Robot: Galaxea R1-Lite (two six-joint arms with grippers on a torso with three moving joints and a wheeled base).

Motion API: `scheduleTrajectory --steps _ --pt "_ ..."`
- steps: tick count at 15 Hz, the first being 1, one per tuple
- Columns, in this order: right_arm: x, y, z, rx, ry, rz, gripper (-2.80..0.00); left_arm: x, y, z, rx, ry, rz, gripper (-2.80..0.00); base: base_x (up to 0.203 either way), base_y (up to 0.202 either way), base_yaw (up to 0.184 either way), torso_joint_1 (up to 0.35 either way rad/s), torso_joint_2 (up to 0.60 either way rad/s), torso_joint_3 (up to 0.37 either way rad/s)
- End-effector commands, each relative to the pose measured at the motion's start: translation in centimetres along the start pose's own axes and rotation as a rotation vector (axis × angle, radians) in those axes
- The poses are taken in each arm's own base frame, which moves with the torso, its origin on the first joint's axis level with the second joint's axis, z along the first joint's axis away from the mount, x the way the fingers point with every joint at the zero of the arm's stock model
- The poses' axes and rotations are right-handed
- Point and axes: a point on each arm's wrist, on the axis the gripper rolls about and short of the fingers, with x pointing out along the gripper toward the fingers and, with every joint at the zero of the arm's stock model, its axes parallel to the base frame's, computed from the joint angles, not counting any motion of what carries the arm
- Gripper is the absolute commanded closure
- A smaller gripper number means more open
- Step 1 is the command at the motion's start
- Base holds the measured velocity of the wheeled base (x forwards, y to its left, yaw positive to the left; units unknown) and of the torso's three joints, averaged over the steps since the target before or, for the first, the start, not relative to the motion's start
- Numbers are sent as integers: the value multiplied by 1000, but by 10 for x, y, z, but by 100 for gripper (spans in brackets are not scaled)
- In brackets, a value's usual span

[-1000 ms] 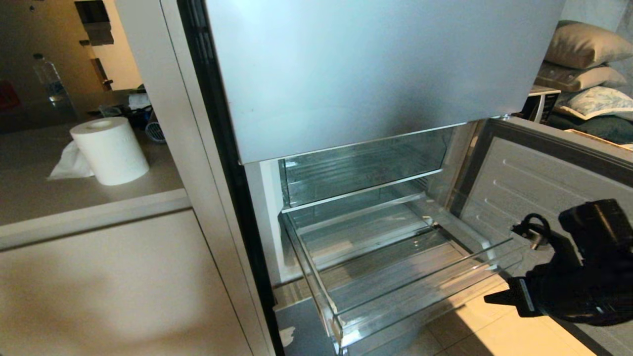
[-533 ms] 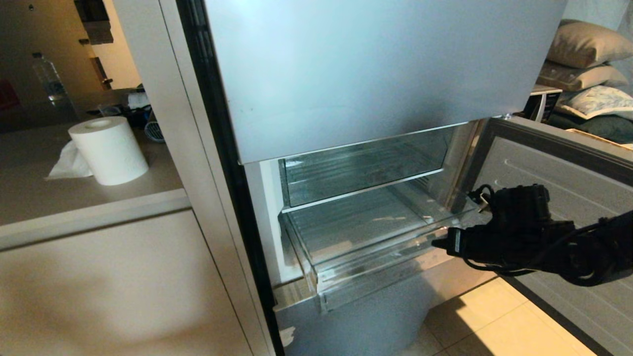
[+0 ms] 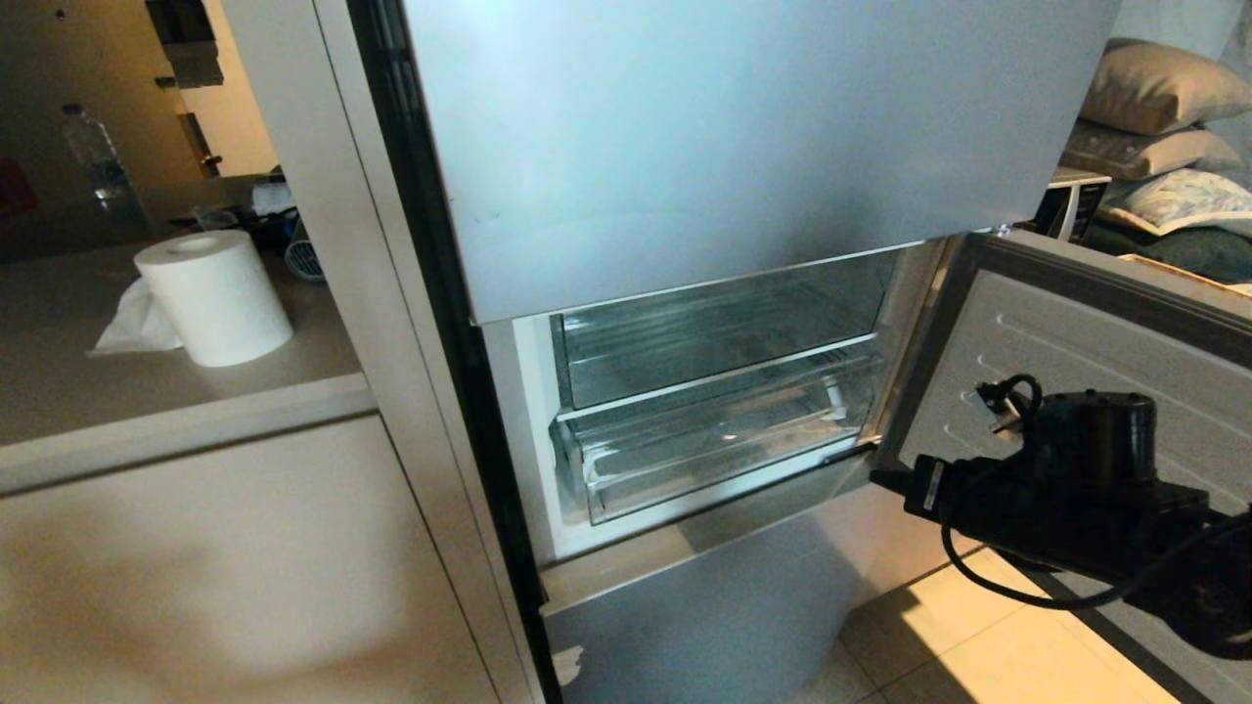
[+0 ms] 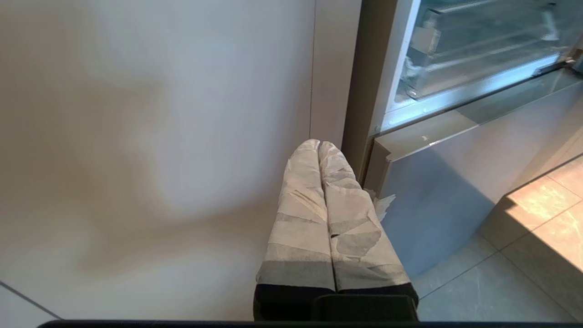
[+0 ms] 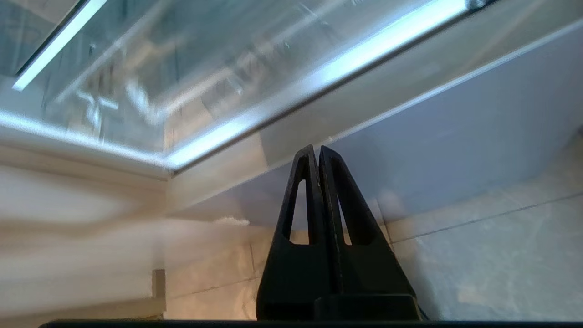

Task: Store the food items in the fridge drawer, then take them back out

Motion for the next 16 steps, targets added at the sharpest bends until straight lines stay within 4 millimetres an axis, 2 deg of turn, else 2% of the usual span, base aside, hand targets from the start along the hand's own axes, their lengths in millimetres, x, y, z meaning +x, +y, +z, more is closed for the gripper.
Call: scheduleTrajectory --steps 1,4,7,9,12,16 --pt "-32 8 -5 -33 -25 18 0 0 0 0 0 2 1 0 0 0 0 0 0 0" --pt "-72 15 -15 -92 -63 35 0 0 0 0 0 2 1 0 0 0 0 0 0 0" --pt "-124 25 -22 -138 -181 44 0 0 0 0 1 2 1 0 0 0 0 0 0 0" --pt "-158 27 -33 -189 -263 -21 0 0 0 0 0 2 1 0 0 0 0 0 0 0" --pt "-205 27 -55 -264 -336 -99 0 0 0 0 0 2 1 0 0 0 0 0 0 0" --pt "-248 16 -95 -304 -365 -189 0 0 0 0 0 2 1 0 0 0 0 0 0 0"
